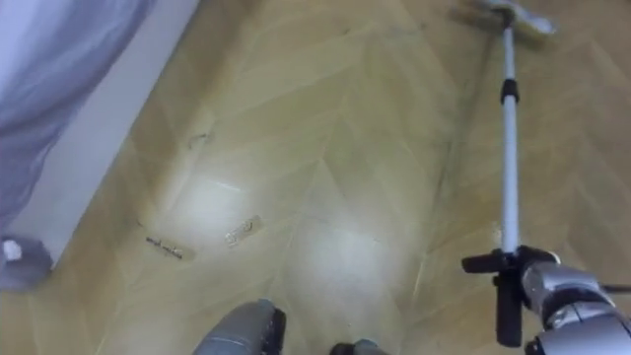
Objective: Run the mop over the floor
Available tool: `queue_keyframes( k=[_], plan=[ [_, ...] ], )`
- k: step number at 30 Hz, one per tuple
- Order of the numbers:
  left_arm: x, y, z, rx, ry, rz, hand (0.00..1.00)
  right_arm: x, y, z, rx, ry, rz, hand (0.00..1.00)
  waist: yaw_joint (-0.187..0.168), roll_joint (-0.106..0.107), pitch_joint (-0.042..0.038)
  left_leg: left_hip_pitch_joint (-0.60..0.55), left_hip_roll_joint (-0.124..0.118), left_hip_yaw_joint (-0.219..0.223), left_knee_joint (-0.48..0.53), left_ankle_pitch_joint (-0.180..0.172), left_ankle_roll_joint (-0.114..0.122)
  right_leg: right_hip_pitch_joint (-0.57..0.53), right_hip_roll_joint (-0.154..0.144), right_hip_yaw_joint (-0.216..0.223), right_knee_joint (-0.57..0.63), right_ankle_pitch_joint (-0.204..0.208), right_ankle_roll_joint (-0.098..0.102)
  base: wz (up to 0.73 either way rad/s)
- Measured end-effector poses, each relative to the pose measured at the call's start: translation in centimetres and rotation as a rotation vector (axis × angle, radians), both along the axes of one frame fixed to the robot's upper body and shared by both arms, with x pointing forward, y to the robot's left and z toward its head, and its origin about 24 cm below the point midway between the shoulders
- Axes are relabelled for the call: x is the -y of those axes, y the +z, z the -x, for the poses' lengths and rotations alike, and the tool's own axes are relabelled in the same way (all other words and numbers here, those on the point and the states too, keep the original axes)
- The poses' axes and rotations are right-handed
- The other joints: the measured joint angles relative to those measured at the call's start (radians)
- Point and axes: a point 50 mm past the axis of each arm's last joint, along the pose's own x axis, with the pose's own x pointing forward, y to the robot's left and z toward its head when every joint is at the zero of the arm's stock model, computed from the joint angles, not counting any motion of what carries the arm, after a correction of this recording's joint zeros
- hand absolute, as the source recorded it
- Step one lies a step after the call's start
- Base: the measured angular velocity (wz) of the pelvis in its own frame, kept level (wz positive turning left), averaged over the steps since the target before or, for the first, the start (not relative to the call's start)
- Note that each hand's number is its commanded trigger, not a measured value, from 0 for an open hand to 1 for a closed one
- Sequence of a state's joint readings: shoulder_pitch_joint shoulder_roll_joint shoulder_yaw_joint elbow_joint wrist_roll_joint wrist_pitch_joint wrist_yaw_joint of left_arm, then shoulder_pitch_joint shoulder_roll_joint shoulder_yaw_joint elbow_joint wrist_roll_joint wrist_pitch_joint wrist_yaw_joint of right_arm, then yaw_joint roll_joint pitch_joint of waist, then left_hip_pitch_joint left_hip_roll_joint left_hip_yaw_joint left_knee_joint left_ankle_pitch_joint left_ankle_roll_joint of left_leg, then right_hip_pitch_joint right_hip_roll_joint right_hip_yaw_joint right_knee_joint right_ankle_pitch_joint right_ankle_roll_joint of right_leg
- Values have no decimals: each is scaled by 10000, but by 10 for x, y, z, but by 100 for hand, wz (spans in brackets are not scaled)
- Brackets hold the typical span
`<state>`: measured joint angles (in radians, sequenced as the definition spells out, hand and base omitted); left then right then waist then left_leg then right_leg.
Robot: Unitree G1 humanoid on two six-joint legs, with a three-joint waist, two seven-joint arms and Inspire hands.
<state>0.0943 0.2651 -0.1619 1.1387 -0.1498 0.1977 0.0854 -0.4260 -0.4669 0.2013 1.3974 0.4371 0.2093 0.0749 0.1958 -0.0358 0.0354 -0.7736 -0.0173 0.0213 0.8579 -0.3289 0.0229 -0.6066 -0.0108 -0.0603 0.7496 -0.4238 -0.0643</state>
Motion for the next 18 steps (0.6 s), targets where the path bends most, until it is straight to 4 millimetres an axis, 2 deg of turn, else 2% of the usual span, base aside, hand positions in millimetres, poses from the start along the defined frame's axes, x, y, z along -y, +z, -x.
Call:
queue_keyframes(
  k=[1, 2, 4, 5, 6, 7, 8, 9, 10, 11, 12, 13, 14, 15, 16, 17, 18],
  plan=[
    [3, 0, -5, 94, -207, 196, 0, -2, -12, 21, -343, -452, -321, 100, -24, 127, -41, -29, 37, 39, -1314, 369, 49, 120, -3, 129, -271, 1, 94, 104],
    [5, -1, -6, 76, -342, 256, 0, -5, -21, 34, -643, -596, -494, 100, -30, 168, -76, 25, 67, 243, -1469, 584, 281, 174, -12, 285, -341, -43, 176, 83],
    [15, -4, -7, 42, -563, 498, 0, -17, -45, 81, -1918, -1027, -1087, 100, -96, 375, -113, 480, 129, 1142, -1809, 438, 705, 358, -185, 550, -207, -123, 416, 42],
    [18, -4, -8, 88, -622, 554, 0, -20, -50, 95, -2345, -1048, -1175, 100, -103, 418, -134, 631, 130, 1386, -1869, 376, 785, 375, -262, 556, -79, -120, 469, 0],
    [24, -6, -10, 151, -551, 707, 0, -24, -58, 120, -3208, -972, -1178, 100, -114, 532, -151, 863, 51, 1574, -1860, 268, 866, 369, -442, 589, 223, -46, 615, -20],
    [27, -6, -11, 294, -427, 828, 0, -26, -62, 143, -3892, -941, -1115, 100, -199, 636, -179, 1024, -40, 1671, -1776, 137, 935, 283, -588, 574, 704, 43, 774, -25],
    [29, -6, -11, 390, -404, 868, 0, -26, -64, 154, -4220, -827, -1009, 100, -301, 701, -204, 1056, -98, 1664, -1681, 89, 961, 237, -638, 564, 968, 97, 871, -17],
    [30, -7, -13, 503, -385, 878, 0, -27, -66, 172, -4826, -660, -749, 100, -579, 856, -280, 1051, -177, 1685, -1443, 25, 1033, 110, -781, 545, 1525, 233, 1057, -4],
    [30, -6, -13, 575, -390, 835, 0, -33, -69, 184, -5231, -416, -672, 100, -856, 967, -291, 1052, -212, 1698, -1184, 2, 1072, -33, -854, 587, 2059, 459, 1132, -11],
    [30, -6, -14, 623, -385, 778, 0, -38, -72, 191, -5483, -254, -631, 100, -1081, 988, -293, 1102, -243, 1649, -1014, 1, 1073, -228, -912, 609, 2595, 805, 1145, -17],
    [31, -6, -14, 635, -384, 786, 0, -43, -74, 192, -5541, -140, -650, 100, -1168, 1023, -272, 1142, -243, 1611, -939, -1, 1073, -320, -906, 629, 2823, 1058, 1133, -33],
    [33, -7, -14, 659, -378, 841, 0, -50, -77, 191, -5529, 11, -718, 100, -1329, 1091, -252, 1265, -220, 1531, -922, -8, 1066, -498, -882, 656, 3208, 1596, 1156, -29],
    [34, -7, -14, 674, -383, 865, 0, -54, -78, 189, -5480, 73, -725, 100, -1373, 1156, -231, 1342, -217, 1364, -933, -25, 1048, -674, -832, 669, 3393, 1859, 1170, -54],
    [37, -8, -14, 689, -373, 922, 0, -59, -80, 183, -5351, 254, -665, 100, -1274, 1325, -221, 1432, -152, 971, -993, -175, 967, -944, -689, 769, 3314, 1644, 1215, -76],
    [40, -8, -14, 695, -317, 939, 0, -61, -80, 169, -5079, 521, -573, 100, -1250, 1381, -182, 1490, -164, 622, -1133, -258, 844, -1184, -667, 659, 2563, 1079, 1161, -88],
    [41, -9, -13, 682, -298, 943, 0, -61, -79, 161, -4904, 635, -496, 100, -1193, 1434, -143, 1505, -165, 449, -1208, -287, 791, -1279, -668, 570, 2030, 912, 1109, -91],
    [43, -9, -12, 648, -225, 936, 0, -61, -78, 149, -4705, 854, -308, 100, -1104, 1451, -124, 1538, -209, 71, -1347, -303, 759, -1383, -643, 436, 662, 832, 1074, -86]
  ],
)
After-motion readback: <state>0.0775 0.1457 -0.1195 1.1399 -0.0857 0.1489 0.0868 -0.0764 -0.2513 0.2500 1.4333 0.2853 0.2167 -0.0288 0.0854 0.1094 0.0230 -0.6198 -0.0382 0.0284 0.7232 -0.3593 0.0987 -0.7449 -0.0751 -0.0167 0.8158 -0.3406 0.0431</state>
